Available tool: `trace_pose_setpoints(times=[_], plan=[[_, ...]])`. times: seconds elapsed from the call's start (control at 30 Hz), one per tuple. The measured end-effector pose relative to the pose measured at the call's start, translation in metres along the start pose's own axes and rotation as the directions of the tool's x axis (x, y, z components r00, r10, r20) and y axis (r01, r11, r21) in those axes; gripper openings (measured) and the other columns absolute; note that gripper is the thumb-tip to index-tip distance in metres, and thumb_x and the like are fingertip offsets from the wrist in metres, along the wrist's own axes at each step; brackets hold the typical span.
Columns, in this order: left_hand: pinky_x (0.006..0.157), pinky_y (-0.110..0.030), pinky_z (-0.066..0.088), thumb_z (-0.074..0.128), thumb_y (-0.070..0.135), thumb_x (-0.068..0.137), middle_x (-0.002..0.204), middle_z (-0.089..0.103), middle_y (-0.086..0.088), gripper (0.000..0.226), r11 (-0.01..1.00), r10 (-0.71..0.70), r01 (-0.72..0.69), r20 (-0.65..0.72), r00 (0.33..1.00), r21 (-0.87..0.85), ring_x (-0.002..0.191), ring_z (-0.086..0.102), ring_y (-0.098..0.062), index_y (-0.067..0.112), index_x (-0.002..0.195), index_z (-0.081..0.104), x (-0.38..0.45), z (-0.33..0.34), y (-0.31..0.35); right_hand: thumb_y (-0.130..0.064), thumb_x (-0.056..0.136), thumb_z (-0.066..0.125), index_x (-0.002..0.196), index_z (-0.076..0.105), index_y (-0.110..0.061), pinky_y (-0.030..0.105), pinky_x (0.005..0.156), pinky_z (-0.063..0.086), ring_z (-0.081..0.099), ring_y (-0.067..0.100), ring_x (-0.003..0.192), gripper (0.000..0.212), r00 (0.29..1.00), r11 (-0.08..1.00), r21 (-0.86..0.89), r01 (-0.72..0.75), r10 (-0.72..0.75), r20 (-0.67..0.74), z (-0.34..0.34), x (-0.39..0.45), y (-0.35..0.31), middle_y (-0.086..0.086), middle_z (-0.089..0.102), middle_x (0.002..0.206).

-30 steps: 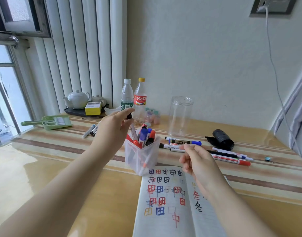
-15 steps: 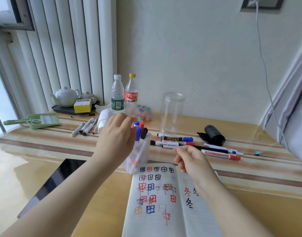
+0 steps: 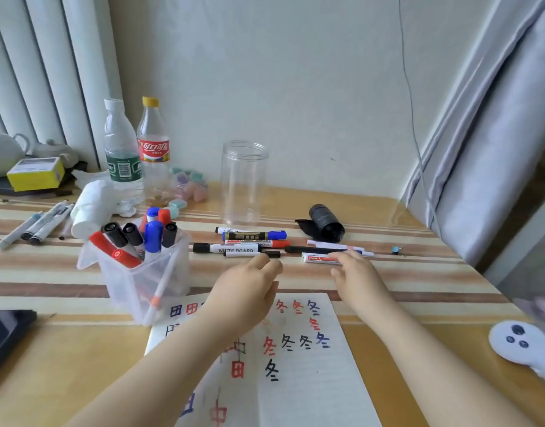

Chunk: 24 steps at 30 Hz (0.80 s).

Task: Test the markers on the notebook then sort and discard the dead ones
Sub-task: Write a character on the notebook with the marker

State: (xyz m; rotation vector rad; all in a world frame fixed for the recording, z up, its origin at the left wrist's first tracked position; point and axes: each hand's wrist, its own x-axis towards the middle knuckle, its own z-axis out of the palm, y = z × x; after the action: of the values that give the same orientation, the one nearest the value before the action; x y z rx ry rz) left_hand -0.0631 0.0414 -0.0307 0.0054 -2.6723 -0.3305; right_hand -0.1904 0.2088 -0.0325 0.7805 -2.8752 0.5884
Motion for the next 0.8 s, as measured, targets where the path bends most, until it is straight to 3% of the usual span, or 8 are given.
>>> trace_pose_setpoints(times=[0.1, 0.2, 0.33, 0.47, 0.63, 0.73, 0.8], plan=[[0.072, -0.026, 0.045, 0.039, 0.025, 0.095, 0.118, 0.05, 0.006, 0.029, 0.997, -0.036, 0.035, -0.015, 0.999, -0.072, 0.095, 0.053, -0.015, 0.021, 0.123, 0.046, 0.007, 0.016, -0.003, -0.016, 0.098, 0.042, 0.137, 0.044, -0.015, 0.032, 0.104, 0.031, 0.036, 0.024, 0.129, 0.039, 0.999, 0.987, -0.158, 0.03, -0.025, 0.034, 0.007, 0.021, 0.022, 0.003, 0.043, 0.14], [0.076, -0.025, 0.047, 0.041, 0.025, 0.095, 0.117, 0.05, 0.007, 0.028, 0.991, -0.054, 0.054, 0.002, 0.999, -0.121, 0.098, 0.052, -0.012, 0.023, 0.123, 0.047, 0.008, 0.026, -0.005, -0.022, 0.097, 0.045, 0.129, 0.049, -0.018, 0.032, 0.097, 0.035, 0.04, 0.022, 0.121, 0.032, 0.998, 0.959, -0.275, 0.069, -0.063, 0.032, 0.013, 0.039, 0.031, 0.0, 0.049, 0.132], [0.079, -0.027, 0.048, 0.043, 0.026, 0.095, 0.117, 0.049, 0.009, 0.027, 0.982, -0.085, 0.087, 0.021, 0.996, -0.168, 0.099, 0.052, -0.01, 0.023, 0.121, 0.049, 0.008, 0.028, -0.009, -0.024, 0.096, 0.048, 0.115, 0.052, -0.019, 0.032, 0.088, 0.032, 0.042, 0.02, 0.114, 0.02, 0.993, 0.932, -0.341, 0.121, -0.111, 0.048, 0.017, 0.048, 0.032, -0.001, 0.049, 0.12], [0.08, -0.027, 0.048, 0.044, 0.026, 0.095, 0.116, 0.05, 0.009, 0.027, 0.98, -0.083, 0.084, 0.013, 0.996, -0.181, 0.099, 0.052, -0.01, 0.023, 0.121, 0.049, 0.007, 0.023, -0.009, -0.028, 0.097, 0.044, 0.112, 0.052, -0.022, 0.032, 0.094, 0.03, 0.041, 0.019, 0.114, 0.018, 0.98, 0.89, -0.411, 0.196, -0.192, 0.053, 0.016, 0.044, 0.032, -0.004, 0.05, 0.118], [0.08, -0.026, 0.048, 0.044, 0.028, 0.094, 0.116, 0.051, 0.009, 0.027, 0.986, -0.085, 0.088, 0.028, 0.996, -0.145, 0.098, 0.053, -0.009, 0.023, 0.12, 0.049, 0.0, 0.01, -0.004, -0.033, 0.098, 0.042, 0.123, 0.047, -0.023, 0.034, 0.107, 0.023, 0.033, 0.019, 0.13, 0.027, 0.977, 0.878, -0.439, 0.188, -0.122, 0.175, 0.008, 0.029, 0.03, -0.005, 0.047, 0.13], [0.081, -0.025, 0.048, 0.044, 0.028, 0.094, 0.117, 0.051, 0.01, 0.026, 0.986, -0.084, 0.085, 0.009, 0.996, -0.143, 0.101, 0.052, -0.009, 0.023, 0.119, 0.05, -0.009, -0.002, 0.0, -0.033, 0.098, 0.041, 0.122, 0.049, -0.024, 0.031, 0.102, 0.029, 0.039, 0.019, 0.122, 0.027, 0.974, 0.888, -0.412, 0.206, -0.148, 0.17, -0.002, 0.015, 0.02, -0.005, 0.048, 0.126], [0.083, -0.025, 0.046, 0.045, 0.028, 0.094, 0.119, 0.049, 0.009, 0.027, 0.989, -0.065, 0.063, -0.009, 0.998, -0.134, 0.105, 0.049, -0.01, 0.022, 0.12, 0.05, -0.015, -0.01, 0.002, -0.031, 0.099, 0.04, 0.119, 0.05, -0.023, 0.031, 0.092, 0.038, 0.047, 0.017, 0.11, 0.024, 0.974, 0.938, -0.274, 0.214, -0.183, 0.135, -0.012, 0.001, 0.001, -0.006, 0.049, 0.121]])
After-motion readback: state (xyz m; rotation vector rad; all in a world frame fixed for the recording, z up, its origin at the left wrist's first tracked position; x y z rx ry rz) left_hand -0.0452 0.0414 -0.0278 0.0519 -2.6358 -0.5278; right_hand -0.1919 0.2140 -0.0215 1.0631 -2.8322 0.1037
